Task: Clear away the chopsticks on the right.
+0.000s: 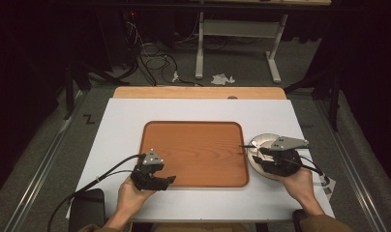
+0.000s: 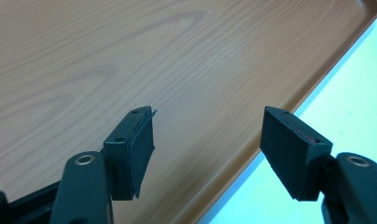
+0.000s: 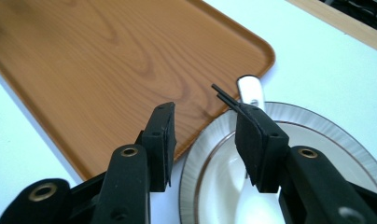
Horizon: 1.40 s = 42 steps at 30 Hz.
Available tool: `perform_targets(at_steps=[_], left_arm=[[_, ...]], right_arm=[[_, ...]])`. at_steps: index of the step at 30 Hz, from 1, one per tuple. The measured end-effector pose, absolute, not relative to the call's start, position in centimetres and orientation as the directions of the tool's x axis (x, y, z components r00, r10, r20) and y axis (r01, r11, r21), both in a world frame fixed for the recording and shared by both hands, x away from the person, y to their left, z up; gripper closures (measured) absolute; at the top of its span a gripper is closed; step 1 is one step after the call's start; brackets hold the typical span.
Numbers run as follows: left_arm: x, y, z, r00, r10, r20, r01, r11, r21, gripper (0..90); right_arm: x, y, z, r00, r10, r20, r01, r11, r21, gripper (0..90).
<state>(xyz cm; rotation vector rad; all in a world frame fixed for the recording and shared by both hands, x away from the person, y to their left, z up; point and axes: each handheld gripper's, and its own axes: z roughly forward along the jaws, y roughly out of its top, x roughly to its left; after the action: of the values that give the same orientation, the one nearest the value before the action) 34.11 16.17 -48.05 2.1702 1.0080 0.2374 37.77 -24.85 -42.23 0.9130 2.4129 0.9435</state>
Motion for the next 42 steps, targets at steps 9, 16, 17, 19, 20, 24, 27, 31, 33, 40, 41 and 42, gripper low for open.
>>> perform_targets(at_steps=[9,16,17,19,20,24,27,31,33,40,41,42], left_arm=[[34.2,16.1,-48.1,0.676,0.725,-0.130,0.594,-0.433,0.678,34.7],[34.1,16.1,-48.1,0.676,0.726,-0.128,0.594,-0.433,0.678,34.7],[34.2,16.2,-48.1,0.676,0.726,-0.126,0.593,-0.435,0.678,34.7],[34.2,16.1,-48.1,0.674,0.726,-0.132,0.597,-0.431,0.677,34.7],[34.2,16.1,-48.1,0.676,0.725,-0.130,0.595,-0.432,0.678,34.7],[34.1,16.1,-48.1,0.676,0.726,-0.129,0.594,-0.433,0.678,34.7],[34.1,16.1,-48.1,0.673,0.727,-0.132,0.598,-0.431,0.676,34.8],[34.1,16.1,-48.1,0.676,0.726,-0.127,0.593,-0.433,0.679,34.7],[34.1,16.2,-48.1,0.675,0.726,-0.128,0.594,-0.433,0.678,34.7],[34.2,16.1,-48.2,0.673,0.728,-0.130,0.599,-0.433,0.673,34.7],[34.2,16.1,-48.2,0.674,0.727,-0.131,0.599,-0.433,0.674,34.7],[34.2,16.1,-48.2,0.674,0.727,-0.131,0.598,-0.433,0.674,34.7]], right_arm=[[38.1,-26.1,-41.4,-0.681,0.722,-0.119,0.442,0.535,0.719,59.9],[38.6,-26.9,-41.0,-0.665,0.737,-0.117,0.450,0.521,0.725,63.4],[38.7,-27.0,-40.9,-0.665,0.738,-0.114,0.454,0.521,0.722,63.9],[38.9,-27.1,-40.8,-0.662,0.742,-0.107,0.461,0.516,0.722,65.8],[39.1,-27.2,-40.8,-0.661,0.742,-0.110,0.460,0.517,0.722,66.0],[39.5,-27.5,-40.6,-0.649,0.752,-0.112,0.471,0.513,0.718,66.7],[39.8,-27.8,-40.6,-0.643,0.757,-0.113,0.479,0.514,0.712,66.9],[40.2,-28.6,-40.5,-0.637,0.763,-0.108,0.483,0.504,0.716,66.7],[40.2,-28.8,-40.4,-0.632,0.768,-0.100,0.486,0.494,0.721,66.6],[40.4,-29.5,-40.1,-0.623,0.776,-0.096,0.484,0.480,0.732,66.2],[40.5,-29.6,-40.1,-0.613,0.784,-0.094,0.494,0.473,0.729,66.2],[40.6,-29.7,-40.1,-0.612,0.785,-0.097,0.493,0.474,0.730,66.3]])
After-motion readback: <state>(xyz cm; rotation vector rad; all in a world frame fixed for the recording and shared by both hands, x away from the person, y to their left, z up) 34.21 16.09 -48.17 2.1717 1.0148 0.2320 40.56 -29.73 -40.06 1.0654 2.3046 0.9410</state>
